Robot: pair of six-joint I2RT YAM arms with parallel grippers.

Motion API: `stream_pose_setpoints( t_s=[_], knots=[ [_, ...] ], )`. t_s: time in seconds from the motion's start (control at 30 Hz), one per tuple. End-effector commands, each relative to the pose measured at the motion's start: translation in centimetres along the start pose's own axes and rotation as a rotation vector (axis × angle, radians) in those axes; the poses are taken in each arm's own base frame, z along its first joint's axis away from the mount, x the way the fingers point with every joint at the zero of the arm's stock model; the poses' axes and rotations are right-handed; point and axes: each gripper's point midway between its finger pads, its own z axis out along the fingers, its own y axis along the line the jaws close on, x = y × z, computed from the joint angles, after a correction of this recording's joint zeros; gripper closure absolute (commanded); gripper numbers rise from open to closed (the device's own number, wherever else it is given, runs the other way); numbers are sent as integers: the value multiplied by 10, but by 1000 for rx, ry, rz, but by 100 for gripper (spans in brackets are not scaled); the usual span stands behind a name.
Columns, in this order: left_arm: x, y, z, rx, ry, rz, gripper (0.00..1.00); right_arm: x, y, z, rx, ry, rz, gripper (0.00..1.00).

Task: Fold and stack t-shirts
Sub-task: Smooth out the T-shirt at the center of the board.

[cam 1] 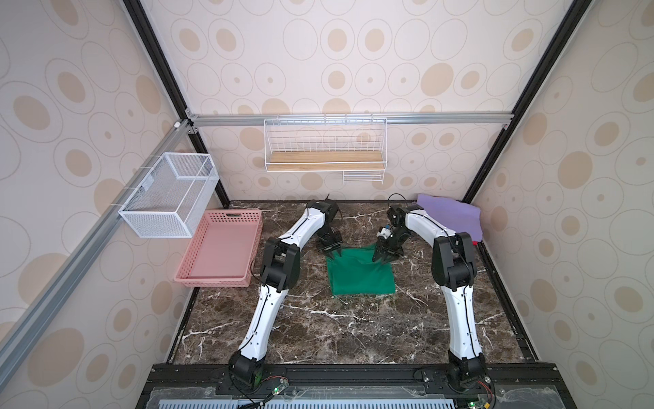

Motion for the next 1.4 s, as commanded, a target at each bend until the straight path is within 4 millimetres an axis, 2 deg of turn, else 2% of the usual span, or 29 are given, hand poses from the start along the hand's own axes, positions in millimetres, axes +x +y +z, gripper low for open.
stream_pose_setpoints(
  t_s=[0.0,0.2,0.43,0.53,0.63,0.7,0.8,0.9,0.97,1.0,1.03,1.2,1.3,1.37],
  knots=[
    [-3,9,11,-25,23,-11,69,-6,6,0,-12,16,6,57],
    [10,21,11,-55,52,-26,69,-34,23,-9,-48,-26,-15,57],
    [36,25,-27,-67,34,-18,69,-56,42,-25,-100,-86,-29,57],
    [53,27,-49,-68,17,-11,69,-50,48,-35,-105,-86,-39,56],
    [76,29,-66,-81,9,7,68,-31,50,-47,-80,-59,-56,56],
    [89,29,-68,-91,12,21,68,-16,55,-52,-78,-49,-74,56],
    [98,19,-60,-96,25,43,68,7,65,-43,-83,-28,-100,56],
    [92,-9,-49,-61,30,64,68,22,78,-27,-96,3,-110,56],
    [83,-30,-45,-35,23,76,69,24,81,-16,-98,20,-102,56],
    [79,-42,-43,-16,14,89,68,23,83,-10,-102,24,-98,56],
    [75,-43,-41,-43,9,86,68,19,79,-7,-83,18,-90,56],
    [63,-38,-18,-77,48,91,68,-7,61,8,-82,26,-67,56],
    [60,-40,4,-14,43,57,68,-22,53,17,-82,36,-63,55],
    [59,-35,17,-19,54,45,68,-28,44,25,-67,43,-53,56]
  ],
)
